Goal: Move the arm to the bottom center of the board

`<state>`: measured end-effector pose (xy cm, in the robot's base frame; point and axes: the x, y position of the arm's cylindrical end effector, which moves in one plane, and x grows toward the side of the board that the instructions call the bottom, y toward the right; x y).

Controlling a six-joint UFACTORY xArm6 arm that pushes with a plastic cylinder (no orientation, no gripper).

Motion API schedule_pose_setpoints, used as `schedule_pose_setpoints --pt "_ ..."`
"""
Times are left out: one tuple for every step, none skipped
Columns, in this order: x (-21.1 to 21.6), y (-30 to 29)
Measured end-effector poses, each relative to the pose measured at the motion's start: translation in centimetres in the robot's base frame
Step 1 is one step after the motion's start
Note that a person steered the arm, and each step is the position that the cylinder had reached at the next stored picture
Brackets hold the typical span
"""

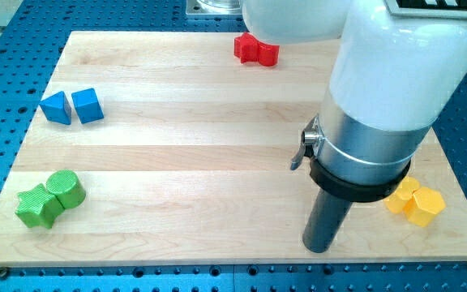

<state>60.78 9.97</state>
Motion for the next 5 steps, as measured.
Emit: schedule_pose_setpoints --pt "-0.4 0.2" --pt "-3.6 -1.7" --pt "-9.5 -7.2" --pt "-12.1 -9.7" --pt "-12.6 -9.8"
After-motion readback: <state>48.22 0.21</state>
